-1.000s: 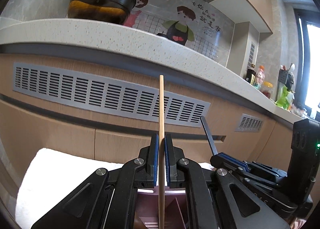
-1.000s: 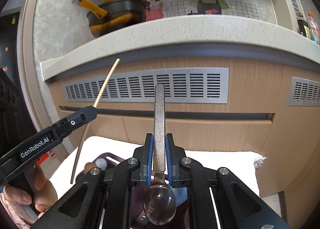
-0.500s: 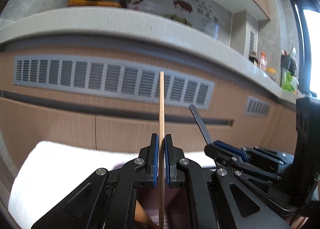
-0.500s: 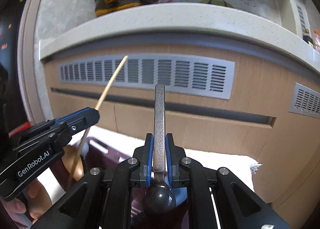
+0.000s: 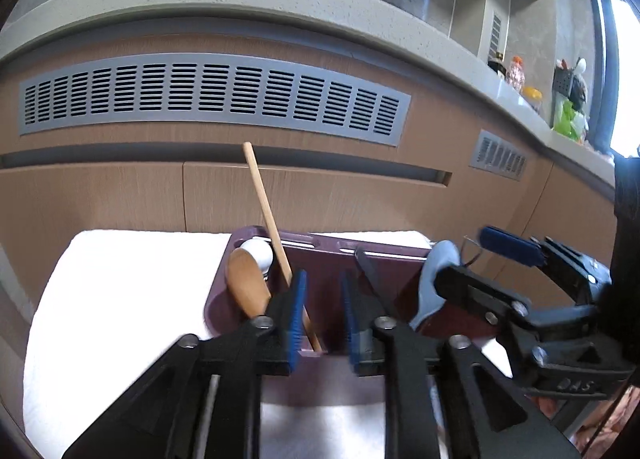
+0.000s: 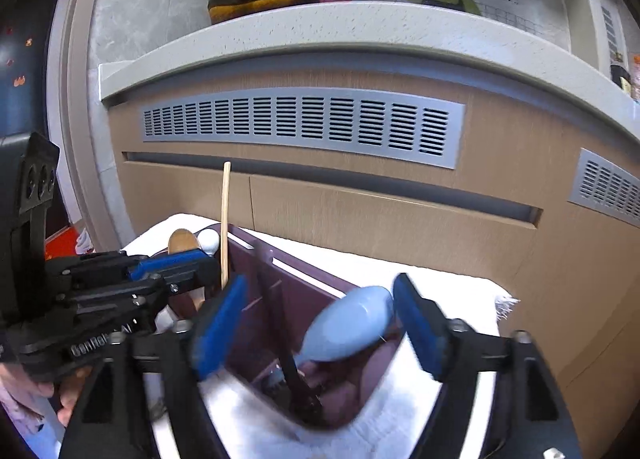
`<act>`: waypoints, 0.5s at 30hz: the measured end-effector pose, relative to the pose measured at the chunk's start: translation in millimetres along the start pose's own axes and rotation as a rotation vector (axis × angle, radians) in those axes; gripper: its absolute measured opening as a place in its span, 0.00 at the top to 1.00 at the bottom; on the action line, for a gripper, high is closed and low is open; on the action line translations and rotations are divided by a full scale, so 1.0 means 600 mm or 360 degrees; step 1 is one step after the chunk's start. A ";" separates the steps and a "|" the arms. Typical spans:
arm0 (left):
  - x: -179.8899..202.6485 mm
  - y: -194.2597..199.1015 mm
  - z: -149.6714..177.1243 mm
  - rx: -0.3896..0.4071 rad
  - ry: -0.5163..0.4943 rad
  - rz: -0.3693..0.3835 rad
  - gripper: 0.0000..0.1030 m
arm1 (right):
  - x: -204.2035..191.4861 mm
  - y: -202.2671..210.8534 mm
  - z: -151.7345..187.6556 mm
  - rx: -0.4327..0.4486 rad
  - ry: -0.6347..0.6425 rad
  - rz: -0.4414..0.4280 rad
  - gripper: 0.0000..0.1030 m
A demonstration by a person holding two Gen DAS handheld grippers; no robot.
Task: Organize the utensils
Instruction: 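Lower the chopstick and dark spoon into the caddy and open both grippers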
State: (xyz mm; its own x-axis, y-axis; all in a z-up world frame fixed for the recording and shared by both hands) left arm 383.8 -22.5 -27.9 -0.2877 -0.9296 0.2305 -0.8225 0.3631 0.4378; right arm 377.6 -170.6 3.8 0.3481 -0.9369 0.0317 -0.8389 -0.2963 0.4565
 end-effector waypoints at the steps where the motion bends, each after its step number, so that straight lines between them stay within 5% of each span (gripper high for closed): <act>1: 0.001 0.007 -0.001 0.0006 0.0003 -0.0004 0.71 | 0.000 0.011 0.002 0.0003 0.0004 0.0031 0.15; 4: 0.003 0.043 -0.009 0.0034 0.0016 -0.0019 0.67 | 0.000 0.048 0.015 0.0029 0.0041 0.0157 0.01; 6: 0.004 0.069 -0.011 0.0032 0.0021 -0.0038 0.61 | -0.004 0.076 0.029 0.0018 0.0061 0.0192 0.01; 15: -0.004 0.188 0.029 -0.0014 -0.0045 -0.0221 0.34 | -0.021 0.123 0.129 -0.0345 -0.0010 0.0007 0.01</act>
Point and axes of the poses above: each gripper's, at about its wrist camera, not at the fingertips, and y roughly against the way its jaws point, x to its right, z to its underside, the point moved 4 cm from there along -y, roughly the way its jaws point, and after that the axes turned 1 degree about x, right-handed, at the moved point
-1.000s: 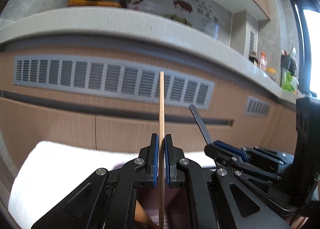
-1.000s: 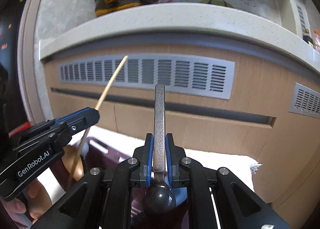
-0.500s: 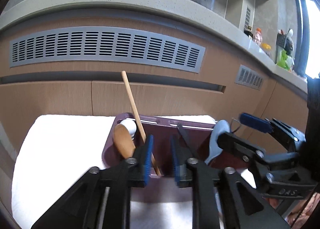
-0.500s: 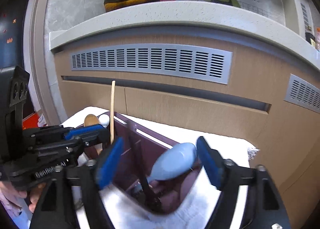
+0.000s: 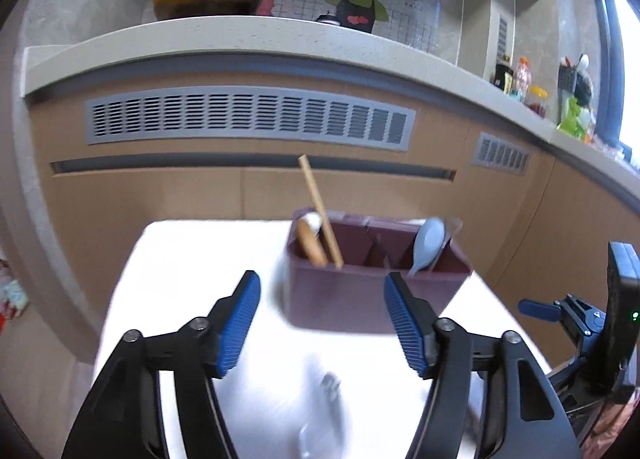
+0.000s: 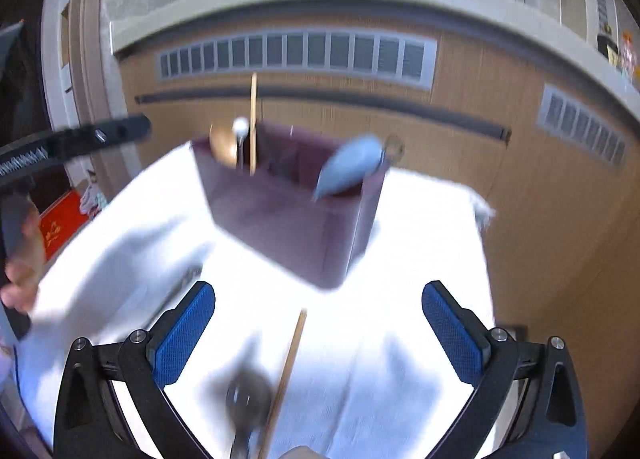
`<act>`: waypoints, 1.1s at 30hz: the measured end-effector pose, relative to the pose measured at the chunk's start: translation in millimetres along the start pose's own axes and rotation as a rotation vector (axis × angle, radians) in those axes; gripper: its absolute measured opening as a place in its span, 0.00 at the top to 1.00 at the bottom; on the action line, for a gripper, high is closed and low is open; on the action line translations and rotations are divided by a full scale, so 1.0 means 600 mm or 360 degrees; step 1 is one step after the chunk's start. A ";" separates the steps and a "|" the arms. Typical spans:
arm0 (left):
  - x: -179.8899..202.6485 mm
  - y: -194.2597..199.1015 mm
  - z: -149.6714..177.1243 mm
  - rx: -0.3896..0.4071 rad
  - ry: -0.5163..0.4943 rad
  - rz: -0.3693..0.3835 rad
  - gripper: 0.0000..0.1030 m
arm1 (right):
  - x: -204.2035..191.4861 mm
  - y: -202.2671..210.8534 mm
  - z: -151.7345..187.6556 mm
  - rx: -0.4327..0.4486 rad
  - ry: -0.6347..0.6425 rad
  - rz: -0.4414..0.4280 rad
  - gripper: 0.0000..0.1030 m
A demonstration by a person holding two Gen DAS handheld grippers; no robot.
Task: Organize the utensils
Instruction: 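Lower the chopstick and dark spoon into the caddy and open both grippers, then grasp another dark spoon with the right gripper while the left gripper approaches the white plastic spoon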
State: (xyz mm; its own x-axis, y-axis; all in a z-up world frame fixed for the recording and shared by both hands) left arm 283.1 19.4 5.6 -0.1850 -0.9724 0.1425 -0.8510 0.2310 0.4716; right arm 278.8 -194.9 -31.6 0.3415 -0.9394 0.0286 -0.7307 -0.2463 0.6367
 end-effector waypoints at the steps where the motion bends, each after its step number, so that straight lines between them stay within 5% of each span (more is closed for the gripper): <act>1: -0.004 0.008 0.008 -0.0013 -0.0003 -0.0017 0.31 | -0.007 0.000 0.015 -0.0033 0.0000 -0.0012 0.01; 4: -0.028 0.034 0.040 -0.0086 0.0024 -0.0080 0.29 | -0.034 0.001 0.061 -0.0090 0.0033 -0.0040 0.02; 6: -0.046 0.050 0.065 -0.0142 0.0060 -0.0099 0.29 | -0.056 -0.001 0.088 -0.0143 0.0052 -0.0123 0.14; 8: -0.062 0.060 0.091 -0.0189 0.0081 -0.0134 0.29 | -0.067 -0.010 0.102 -0.0205 0.0066 -0.0176 0.43; 15: -0.089 0.076 0.178 -0.0372 0.0120 -0.0169 0.29 | -0.064 -0.042 0.114 -0.0322 -0.0002 -0.0211 0.49; 19: -0.099 0.075 0.204 -0.0422 0.0191 -0.0160 0.29 | -0.066 -0.051 0.118 -0.0363 0.0060 -0.0107 0.72; 29: -0.027 0.085 0.234 -0.0504 -0.0008 0.0028 0.29 | -0.059 0.029 0.093 -0.0190 0.0033 -0.0070 0.72; 33: 0.008 0.096 0.268 -0.0537 -0.0111 -0.0025 0.29 | -0.063 0.050 0.090 -0.0142 0.0040 -0.0059 0.72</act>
Point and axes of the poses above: each gripper's, at about its wrist camera, not at the fingertips, and y roughly against the way its jaws point, x to its right, z to its underside, the point moved 4 cm from there along -y, roughly the way its jaws point, and after that the axes turned 1 degree about x, right-handed, at the moved point
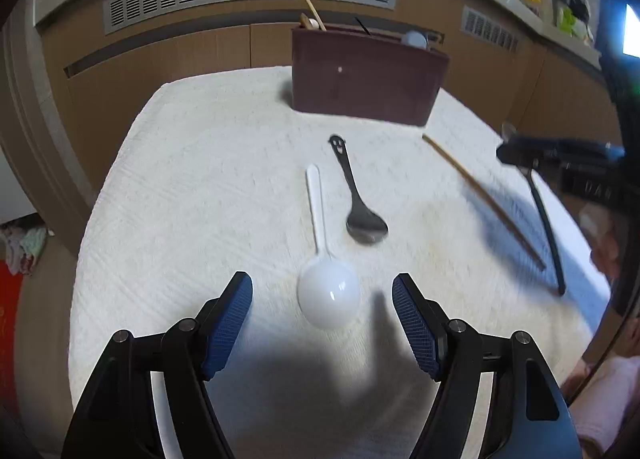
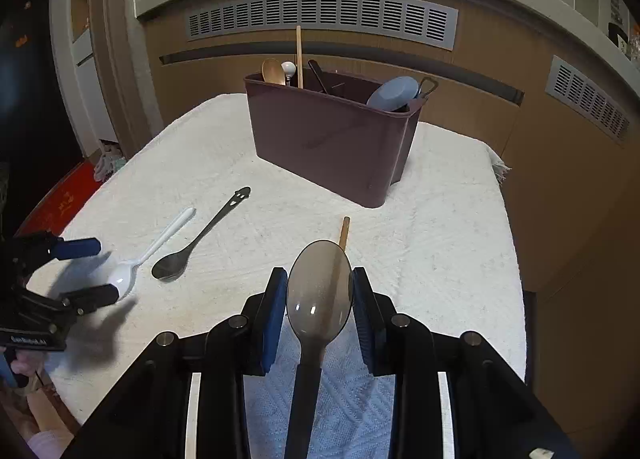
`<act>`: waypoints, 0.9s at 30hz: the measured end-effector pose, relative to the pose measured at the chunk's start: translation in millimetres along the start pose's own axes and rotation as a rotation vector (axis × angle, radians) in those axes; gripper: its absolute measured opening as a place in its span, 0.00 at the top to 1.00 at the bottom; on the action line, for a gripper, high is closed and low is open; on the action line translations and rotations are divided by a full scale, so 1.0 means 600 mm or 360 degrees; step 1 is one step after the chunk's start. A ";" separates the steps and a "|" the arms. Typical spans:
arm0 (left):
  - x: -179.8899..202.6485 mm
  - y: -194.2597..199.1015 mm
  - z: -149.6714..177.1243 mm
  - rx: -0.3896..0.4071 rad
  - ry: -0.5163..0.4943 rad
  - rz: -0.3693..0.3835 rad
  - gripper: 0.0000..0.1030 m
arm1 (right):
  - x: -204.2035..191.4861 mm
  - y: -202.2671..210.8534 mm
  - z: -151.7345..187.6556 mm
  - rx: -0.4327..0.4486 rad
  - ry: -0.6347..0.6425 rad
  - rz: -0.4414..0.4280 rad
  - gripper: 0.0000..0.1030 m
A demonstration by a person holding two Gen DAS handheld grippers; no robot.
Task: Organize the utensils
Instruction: 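Grasp another dark spoon with the right gripper while the left gripper approaches the white plastic spoon, then grasp and lift the white plastic spoon with the left gripper while the right gripper holds the dark spoon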
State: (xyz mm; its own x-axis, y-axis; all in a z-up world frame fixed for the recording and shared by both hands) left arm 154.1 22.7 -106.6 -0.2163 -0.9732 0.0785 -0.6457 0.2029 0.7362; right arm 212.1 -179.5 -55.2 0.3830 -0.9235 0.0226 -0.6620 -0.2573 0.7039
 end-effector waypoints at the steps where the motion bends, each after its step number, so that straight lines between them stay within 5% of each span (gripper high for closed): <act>1: 0.004 0.000 0.006 -0.0008 -0.0010 -0.0020 0.29 | -0.001 0.002 0.001 0.0005 -0.0005 -0.0006 0.72; 6: 0.015 -0.011 0.009 -0.0035 -0.0059 -0.0150 0.33 | 0.003 0.007 0.009 0.0017 -0.0047 -0.0018 0.72; 12: 0.000 -0.025 -0.009 -0.0051 0.0059 -0.0136 0.65 | 0.008 0.008 0.017 0.0009 -0.0068 -0.0012 0.72; 17: 0.000 -0.006 -0.017 0.0009 0.0045 -0.0107 0.66 | 0.012 0.013 0.020 0.0021 -0.0073 0.0000 0.72; 23: 0.035 0.006 -0.019 -0.0025 -0.0041 0.0140 0.65 | 0.009 0.014 0.021 0.0021 -0.0061 0.0007 0.72; 27: 0.039 0.011 -0.030 -0.0025 -0.0038 0.0185 0.65 | 0.011 0.014 0.023 0.0016 -0.0066 0.0010 0.72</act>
Point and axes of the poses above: each gripper's, at about its wrist camera, not at the fingertips, and y roughly against the way its jaws point, x to its right, z to its underside, the point moved 4 cm from there along -y, roughly the way its jaws point, and after that the axes turned 1 degree about x, right-handed, at the moved point
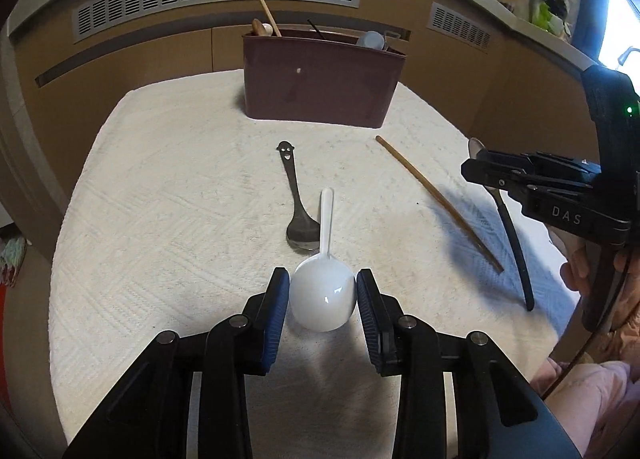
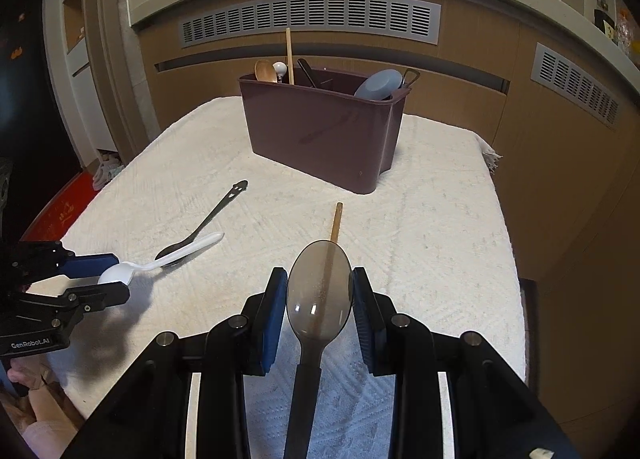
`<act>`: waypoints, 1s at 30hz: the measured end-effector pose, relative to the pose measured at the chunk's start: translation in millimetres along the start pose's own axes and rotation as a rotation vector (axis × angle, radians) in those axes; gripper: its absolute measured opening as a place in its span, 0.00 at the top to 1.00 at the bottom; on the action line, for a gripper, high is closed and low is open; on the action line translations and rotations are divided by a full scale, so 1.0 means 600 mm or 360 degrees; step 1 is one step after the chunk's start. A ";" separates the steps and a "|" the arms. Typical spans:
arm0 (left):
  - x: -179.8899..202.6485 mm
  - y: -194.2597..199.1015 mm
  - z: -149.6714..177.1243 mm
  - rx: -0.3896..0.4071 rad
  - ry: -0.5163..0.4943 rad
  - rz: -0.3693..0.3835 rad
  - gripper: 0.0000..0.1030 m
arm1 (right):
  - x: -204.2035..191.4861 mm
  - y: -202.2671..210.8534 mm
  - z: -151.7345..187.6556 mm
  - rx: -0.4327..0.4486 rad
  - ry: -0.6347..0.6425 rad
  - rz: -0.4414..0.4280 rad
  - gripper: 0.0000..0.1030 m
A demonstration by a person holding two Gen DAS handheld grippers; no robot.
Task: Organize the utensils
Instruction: 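Grasp and lift the white plastic spoon with the left gripper while the right gripper holds the dark spoon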
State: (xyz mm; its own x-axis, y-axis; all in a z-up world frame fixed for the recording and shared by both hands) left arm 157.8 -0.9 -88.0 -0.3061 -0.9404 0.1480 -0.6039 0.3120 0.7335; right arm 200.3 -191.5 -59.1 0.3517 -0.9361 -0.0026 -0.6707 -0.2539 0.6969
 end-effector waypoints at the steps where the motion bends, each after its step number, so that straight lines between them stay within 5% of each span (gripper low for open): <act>1: -0.001 0.000 -0.003 -0.0006 0.0001 -0.0004 0.65 | 0.001 -0.001 0.001 -0.0003 -0.0004 -0.0001 0.72; 15: 0.006 -0.021 -0.004 -0.0192 -0.0219 -0.0017 0.63 | 0.014 -0.009 0.017 -0.0037 -0.0046 -0.0018 0.72; 23: 0.005 -0.041 -0.037 -0.0284 -0.0103 0.0101 0.63 | 0.012 -0.009 0.019 -0.0033 -0.0046 -0.0037 0.72; 30: 0.064 -0.104 -0.071 -0.0381 -0.0470 0.0021 0.64 | 0.008 -0.010 0.020 -0.0035 -0.0039 -0.0046 0.72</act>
State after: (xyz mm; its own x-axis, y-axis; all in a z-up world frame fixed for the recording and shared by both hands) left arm 214.9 -62.2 -99.6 -0.5327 -0.8462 -0.0136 -0.4204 0.2506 0.8721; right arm 198.3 -197.6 -71.7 0.3545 -0.9342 -0.0402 -0.6458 -0.2757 0.7119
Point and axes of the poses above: each gripper's, at about its wrist camera, not at the fingertips, and y roughly against the way its jaws point, x to its right, z to its underside, the point moved 4 cm from there along -y, roughly the way its jaws point, and after that the axes turned 1 degree about x, right-handed, at the moved point
